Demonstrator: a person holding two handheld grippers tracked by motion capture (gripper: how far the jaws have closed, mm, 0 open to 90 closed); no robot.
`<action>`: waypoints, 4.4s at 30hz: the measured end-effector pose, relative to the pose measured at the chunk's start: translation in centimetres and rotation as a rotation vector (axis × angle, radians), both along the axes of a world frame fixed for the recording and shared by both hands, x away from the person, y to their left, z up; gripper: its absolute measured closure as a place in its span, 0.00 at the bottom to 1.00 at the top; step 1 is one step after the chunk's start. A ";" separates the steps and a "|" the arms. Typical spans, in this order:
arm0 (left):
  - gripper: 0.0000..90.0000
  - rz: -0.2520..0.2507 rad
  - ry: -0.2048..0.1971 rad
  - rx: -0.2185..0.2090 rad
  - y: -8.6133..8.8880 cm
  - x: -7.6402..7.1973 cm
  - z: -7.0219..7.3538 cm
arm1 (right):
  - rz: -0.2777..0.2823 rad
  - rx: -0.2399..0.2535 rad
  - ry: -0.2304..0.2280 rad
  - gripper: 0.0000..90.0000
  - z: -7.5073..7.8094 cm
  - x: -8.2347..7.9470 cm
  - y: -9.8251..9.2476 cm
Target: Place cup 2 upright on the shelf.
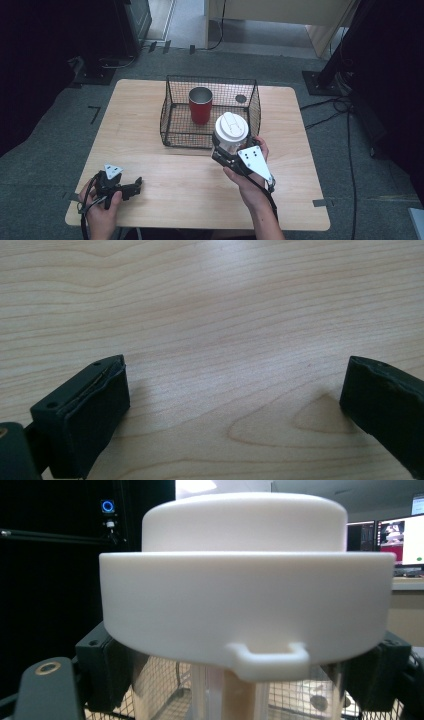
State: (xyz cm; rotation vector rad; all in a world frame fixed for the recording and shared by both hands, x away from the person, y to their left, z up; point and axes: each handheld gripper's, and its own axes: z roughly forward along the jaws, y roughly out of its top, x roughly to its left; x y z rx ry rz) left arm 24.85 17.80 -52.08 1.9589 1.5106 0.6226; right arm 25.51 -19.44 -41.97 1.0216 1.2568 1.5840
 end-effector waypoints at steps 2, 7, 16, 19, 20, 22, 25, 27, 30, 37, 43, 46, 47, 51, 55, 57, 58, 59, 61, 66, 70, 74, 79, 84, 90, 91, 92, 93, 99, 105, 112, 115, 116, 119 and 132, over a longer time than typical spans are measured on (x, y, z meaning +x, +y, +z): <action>0.00 -0.001 0.001 0.000 0.0 0.0 0.0 | 0.001 -0.003 -0.009 0.17 0.4 0.2 0.0; 0.00 -0.001 0.001 0.001 0.0 0.0 0.0 | -0.003 0.002 -0.029 0.17 1.5 0.6 0.1; 0.00 -0.001 0.000 0.000 0.0 0.0 0.0 | -0.010 0.000 -0.057 0.17 2.9 1.7 0.3; 0.00 0.000 0.000 -0.001 0.0 0.0 0.0 | -0.015 -0.001 -0.062 0.17 3.3 2.1 0.3; 0.00 -0.001 0.001 0.000 0.0 0.0 0.0 | -0.015 -0.002 -0.064 0.17 3.5 2.2 0.3; 0.00 0.000 0.000 0.000 0.0 0.0 0.0 | -0.015 -0.005 -0.066 0.17 3.7 2.5 0.3; 0.00 -0.001 0.000 0.000 0.0 0.0 0.0 | -0.022 -0.007 -0.071 0.17 4.0 3.0 0.3; 0.00 0.000 0.001 0.000 0.0 0.0 0.0 | -0.024 -0.004 -0.069 0.17 4.1 3.4 0.3; 0.00 0.000 0.000 0.000 0.0 0.0 0.0 | -0.033 -0.006 -0.063 0.17 4.3 3.9 0.2; 0.00 -0.001 0.000 0.000 0.0 0.0 0.0 | -0.073 -0.029 -0.065 0.17 4.4 5.5 -0.3; 0.00 0.000 0.000 0.000 0.0 0.0 0.0 | -0.084 -0.039 -0.058 0.17 4.1 6.9 -0.3; 0.00 0.000 -0.001 0.000 0.0 0.0 0.0 | -0.088 -0.041 -0.051 0.17 4.0 7.5 -0.2; 0.00 0.000 -0.001 0.000 0.0 0.0 0.0 | -0.085 -0.036 -0.047 0.17 4.0 7.8 -0.2; 0.00 0.000 0.000 0.000 0.0 0.0 0.0 | -0.090 -0.038 -0.031 0.17 3.7 8.8 0.1; 0.00 -0.001 0.000 0.000 0.0 0.0 0.0 | -0.101 -0.035 -0.014 0.17 3.2 10.0 0.4; 0.00 0.000 0.000 0.000 0.0 0.0 0.0 | -0.111 -0.048 -0.011 0.17 3.0 10.5 0.5; 0.00 0.000 0.000 0.000 0.0 0.0 0.0 | -0.117 -0.054 -0.005 0.17 2.8 10.8 0.5; 0.00 0.001 0.000 -0.001 0.0 0.0 0.0 | -0.122 -0.055 0.001 0.17 2.7 11.1 0.5; 0.00 0.000 0.001 0.000 0.0 0.0 0.0 | -0.126 -0.041 0.009 0.17 2.6 11.5 0.3; 0.00 -0.001 0.001 0.000 0.0 0.0 0.0 | -0.139 -0.016 0.034 0.17 2.3 12.7 0.0; 0.00 -0.001 0.001 0.000 0.0 0.0 0.0 | -0.148 -0.021 0.048 0.17 2.0 13.3 0.0; 0.00 -0.001 0.001 0.001 0.0 0.0 0.0 | -0.157 -0.031 0.067 0.17 1.4 14.0 0.0; 0.00 -0.001 0.000 0.001 0.0 0.0 0.0 | -0.171 -0.045 0.100 0.17 0.5 15.0 0.0; 0.00 -0.001 0.001 0.001 0.0 0.0 0.0 | -0.191 -0.063 0.128 0.17 -0.2 16.1 -0.1; 0.00 -0.001 0.000 0.001 0.0 0.0 0.0 | -0.208 -0.073 0.164 0.17 -0.6 17.2 -0.1; 0.00 -0.001 0.001 0.001 0.0 0.0 0.0 | -0.209 -0.081 0.167 0.17 -0.7 17.4 -0.2; 0.00 -0.001 0.000 0.001 0.0 0.0 0.0 | -0.214 -0.088 0.170 0.17 -0.7 17.6 -0.1; 0.00 -0.001 0.001 0.001 0.0 0.0 0.0 | -0.214 -0.082 0.177 0.17 -0.7 17.8 -0.1; 0.00 -0.001 0.001 0.000 0.0 0.0 0.0 | -0.218 -0.091 0.192 0.17 -1.0 18.6 0.1; 0.00 0.000 0.000 0.000 0.0 0.0 0.0 | -0.244 -0.136 0.248 0.17 -2.0 19.1 0.1; 0.00 0.000 0.001 0.000 0.0 0.0 0.0 | -0.241 -0.138 0.292 0.17 -2.7 19.2 0.0; 0.00 0.000 0.001 0.000 0.0 0.0 0.0 | -0.240 -0.143 0.318 0.17 -2.9 19.2 -0.1; 0.00 0.000 0.001 0.000 0.0 0.0 0.0 | -0.244 -0.143 0.326 0.17 -2.9 19.2 -0.1; 0.00 0.000 0.000 0.000 0.0 0.0 0.0 | -0.236 -0.140 0.341 0.17 -3.0 19.2 -0.2; 0.00 -0.001 0.001 0.000 0.0 0.0 0.0 | -0.167 -0.167 0.352 0.09 -2.8 18.6 -0.2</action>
